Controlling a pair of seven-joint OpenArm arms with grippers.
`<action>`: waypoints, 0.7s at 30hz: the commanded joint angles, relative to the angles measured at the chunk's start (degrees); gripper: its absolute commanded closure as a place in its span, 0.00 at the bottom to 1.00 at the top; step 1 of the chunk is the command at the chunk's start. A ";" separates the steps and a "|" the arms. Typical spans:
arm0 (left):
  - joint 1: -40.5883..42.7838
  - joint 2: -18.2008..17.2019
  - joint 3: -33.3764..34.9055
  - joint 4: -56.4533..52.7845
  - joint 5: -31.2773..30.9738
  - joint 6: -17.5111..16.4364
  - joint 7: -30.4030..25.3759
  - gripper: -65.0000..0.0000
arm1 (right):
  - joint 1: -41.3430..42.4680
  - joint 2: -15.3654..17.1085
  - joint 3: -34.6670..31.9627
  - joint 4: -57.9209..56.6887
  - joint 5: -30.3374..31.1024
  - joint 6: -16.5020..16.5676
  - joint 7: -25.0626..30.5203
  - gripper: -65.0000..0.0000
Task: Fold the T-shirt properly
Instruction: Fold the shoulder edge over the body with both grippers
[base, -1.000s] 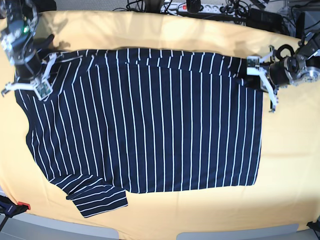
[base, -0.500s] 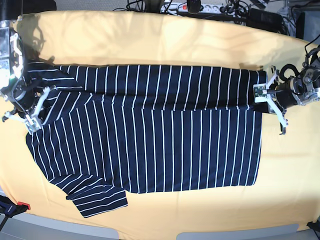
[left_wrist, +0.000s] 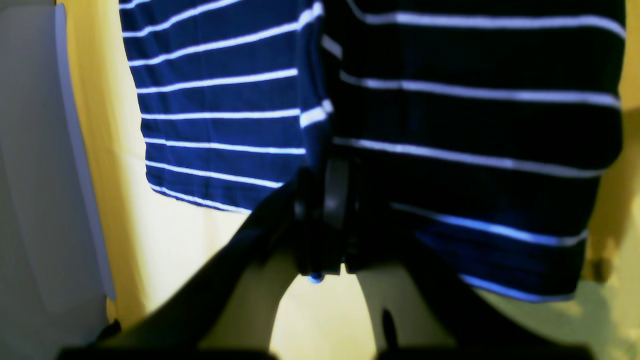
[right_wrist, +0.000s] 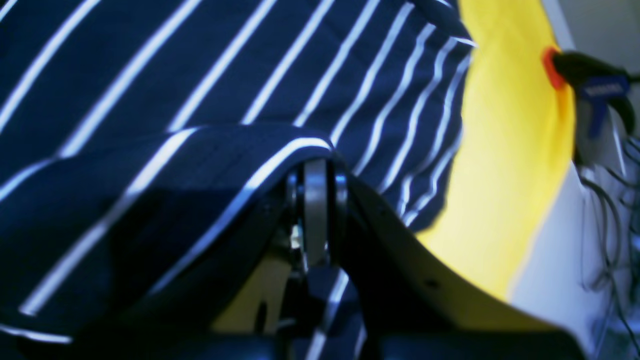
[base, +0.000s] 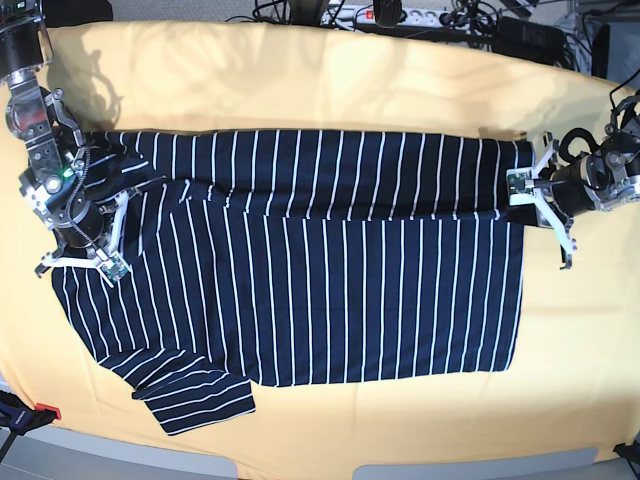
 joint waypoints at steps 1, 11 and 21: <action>-0.85 -1.46 -0.74 0.13 -0.26 1.33 -0.39 1.00 | 1.16 1.22 0.66 -0.04 -0.90 -2.03 0.83 1.00; -0.85 -1.44 -0.74 -0.09 -0.26 1.27 -0.44 1.00 | 2.93 0.96 0.66 -6.08 3.30 2.14 5.29 1.00; -0.83 -1.46 -0.74 -0.09 1.29 1.81 0.07 1.00 | 8.33 0.76 0.66 -6.58 7.39 6.01 5.27 1.00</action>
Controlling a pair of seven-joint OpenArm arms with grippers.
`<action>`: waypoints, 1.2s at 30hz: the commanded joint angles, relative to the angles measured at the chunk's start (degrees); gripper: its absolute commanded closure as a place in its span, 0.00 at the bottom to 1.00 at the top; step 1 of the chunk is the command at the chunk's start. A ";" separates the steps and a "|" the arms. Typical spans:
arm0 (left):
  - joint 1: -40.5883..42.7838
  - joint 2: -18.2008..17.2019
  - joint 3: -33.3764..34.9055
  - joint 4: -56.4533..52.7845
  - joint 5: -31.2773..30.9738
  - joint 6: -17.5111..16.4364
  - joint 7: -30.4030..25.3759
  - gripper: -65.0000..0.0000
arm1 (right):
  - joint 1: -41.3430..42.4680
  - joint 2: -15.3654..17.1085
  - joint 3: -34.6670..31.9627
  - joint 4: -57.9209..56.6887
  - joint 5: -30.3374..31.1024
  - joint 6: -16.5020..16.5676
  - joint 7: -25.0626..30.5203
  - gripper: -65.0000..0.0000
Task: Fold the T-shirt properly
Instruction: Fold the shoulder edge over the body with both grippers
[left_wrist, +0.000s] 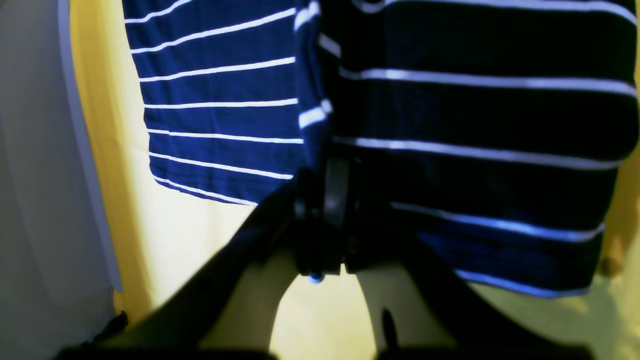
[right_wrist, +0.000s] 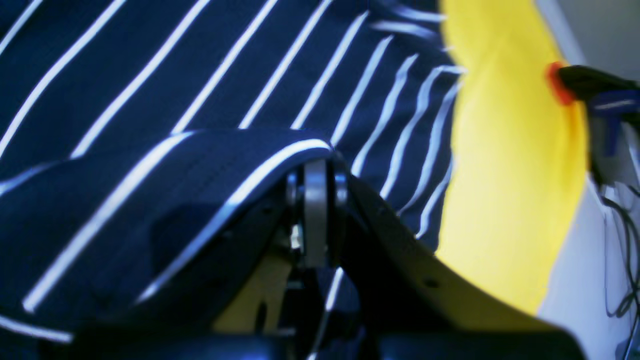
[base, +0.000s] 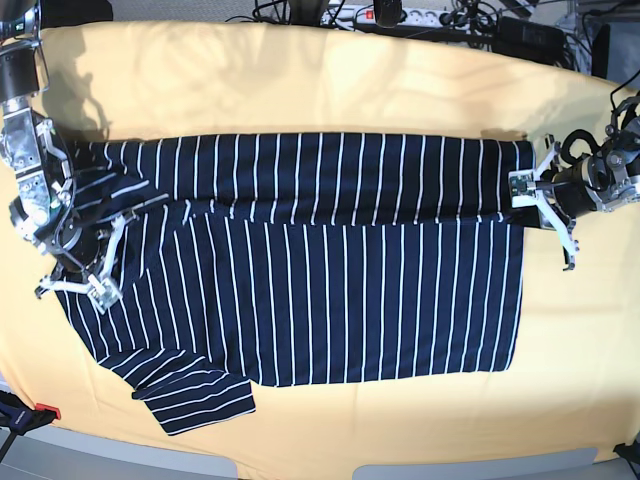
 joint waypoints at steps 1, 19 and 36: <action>-0.81 -1.46 -0.74 0.31 -0.09 2.47 0.68 1.00 | 1.05 1.09 0.63 0.79 -0.15 -0.59 1.25 1.00; -0.81 -2.67 -0.74 1.40 -4.24 -9.84 3.58 0.43 | 3.74 2.27 0.76 7.45 -4.81 -9.38 -5.66 0.44; 8.63 -7.28 -0.70 7.23 -2.34 -18.92 3.10 0.43 | -16.06 7.32 0.76 23.15 1.55 -6.12 -14.23 0.45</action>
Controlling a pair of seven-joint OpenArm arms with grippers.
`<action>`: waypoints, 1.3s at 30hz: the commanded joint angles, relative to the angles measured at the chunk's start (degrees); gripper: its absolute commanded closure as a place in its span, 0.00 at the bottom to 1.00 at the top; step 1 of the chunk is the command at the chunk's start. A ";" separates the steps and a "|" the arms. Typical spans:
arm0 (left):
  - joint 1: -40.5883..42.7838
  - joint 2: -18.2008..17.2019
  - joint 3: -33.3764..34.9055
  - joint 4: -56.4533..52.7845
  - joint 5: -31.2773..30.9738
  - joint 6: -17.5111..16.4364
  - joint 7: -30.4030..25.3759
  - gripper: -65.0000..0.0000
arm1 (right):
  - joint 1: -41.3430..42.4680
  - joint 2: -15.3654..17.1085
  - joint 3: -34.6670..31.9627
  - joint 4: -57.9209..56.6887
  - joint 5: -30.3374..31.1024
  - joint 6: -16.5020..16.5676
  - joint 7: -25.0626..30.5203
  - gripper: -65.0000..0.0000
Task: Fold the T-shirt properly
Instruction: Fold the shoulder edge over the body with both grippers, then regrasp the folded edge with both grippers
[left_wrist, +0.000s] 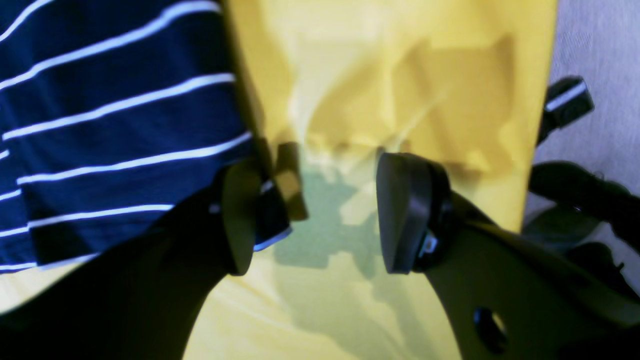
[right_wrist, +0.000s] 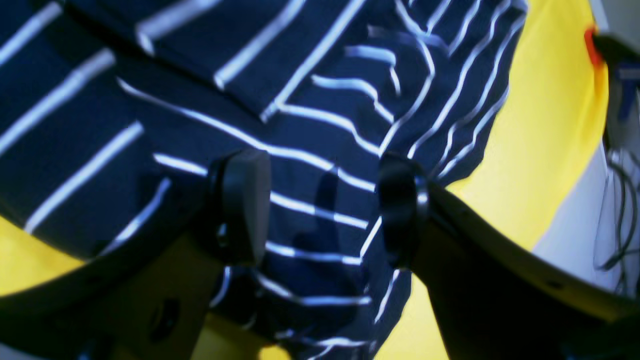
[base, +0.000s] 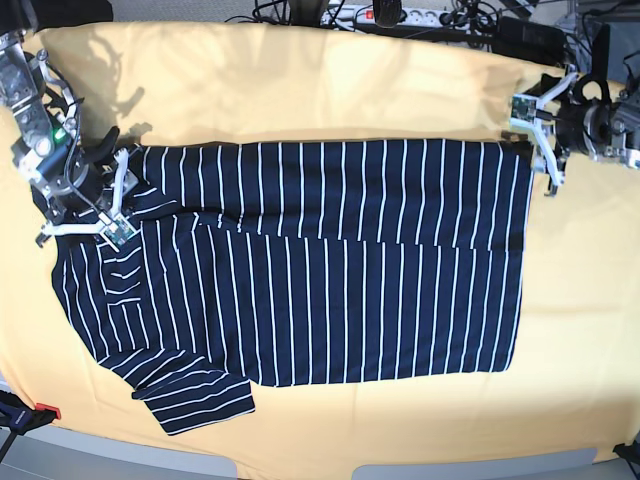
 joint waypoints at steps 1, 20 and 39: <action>-0.04 -1.53 -0.74 0.44 0.87 0.05 -0.57 0.43 | -0.68 1.03 0.63 1.38 0.02 -0.70 1.09 0.45; 1.36 5.07 -0.74 -3.76 11.41 11.10 -1.20 0.43 | -9.99 0.70 0.61 1.90 -1.95 -3.63 1.92 0.45; -8.87 2.32 -0.79 3.26 -5.90 4.33 7.58 0.43 | -9.99 0.70 0.61 1.97 -2.21 -3.63 2.21 0.45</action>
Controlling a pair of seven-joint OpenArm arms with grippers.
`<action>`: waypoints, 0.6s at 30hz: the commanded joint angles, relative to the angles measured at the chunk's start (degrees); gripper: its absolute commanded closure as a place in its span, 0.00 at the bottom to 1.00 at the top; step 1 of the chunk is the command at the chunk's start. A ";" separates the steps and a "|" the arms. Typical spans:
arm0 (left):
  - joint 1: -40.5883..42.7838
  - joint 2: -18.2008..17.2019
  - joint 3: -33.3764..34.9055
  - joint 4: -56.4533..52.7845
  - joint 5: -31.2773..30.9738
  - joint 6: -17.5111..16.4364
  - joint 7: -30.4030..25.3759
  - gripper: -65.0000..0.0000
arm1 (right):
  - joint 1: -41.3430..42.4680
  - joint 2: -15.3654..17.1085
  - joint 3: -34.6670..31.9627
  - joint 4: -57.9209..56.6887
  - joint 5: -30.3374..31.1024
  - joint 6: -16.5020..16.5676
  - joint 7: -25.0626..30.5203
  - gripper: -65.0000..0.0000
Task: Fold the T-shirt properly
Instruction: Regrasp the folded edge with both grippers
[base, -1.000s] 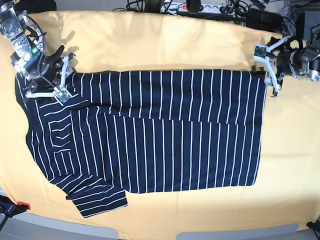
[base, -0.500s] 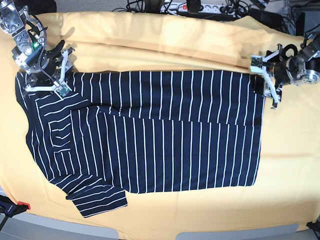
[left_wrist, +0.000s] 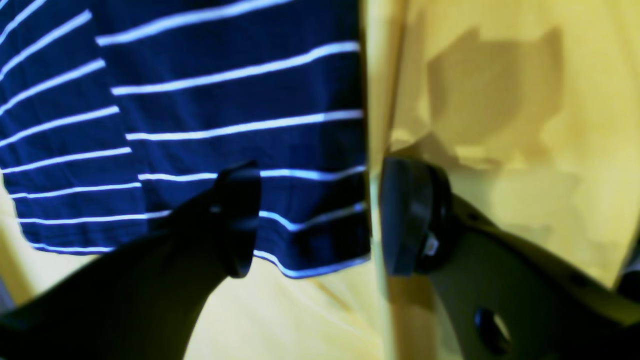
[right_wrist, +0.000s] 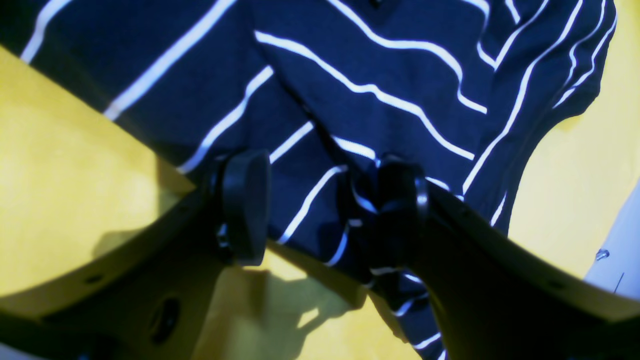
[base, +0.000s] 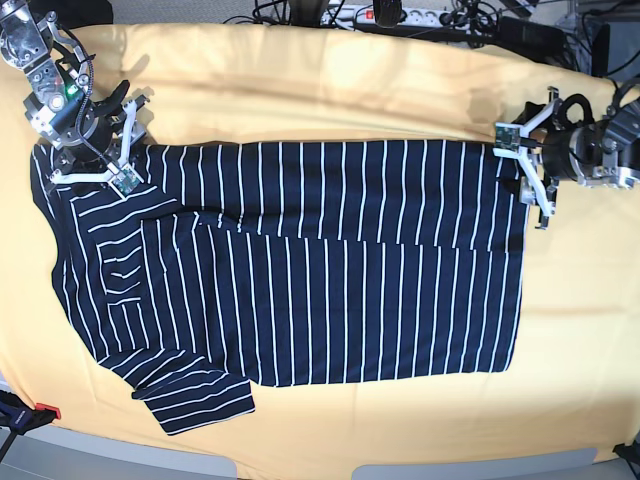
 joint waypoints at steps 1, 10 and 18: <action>-1.44 -1.95 -0.85 0.70 0.07 0.04 -0.55 0.43 | 0.35 0.96 0.63 1.05 -0.57 -0.42 0.90 0.45; -1.38 -3.82 -0.85 0.68 0.07 -3.20 -1.05 0.43 | 0.35 0.94 0.63 1.05 -0.57 -0.44 1.44 0.45; 1.60 -3.72 -0.79 -1.44 5.75 -3.20 -2.62 0.43 | 0.35 0.83 0.63 1.05 -0.55 -0.44 1.42 0.45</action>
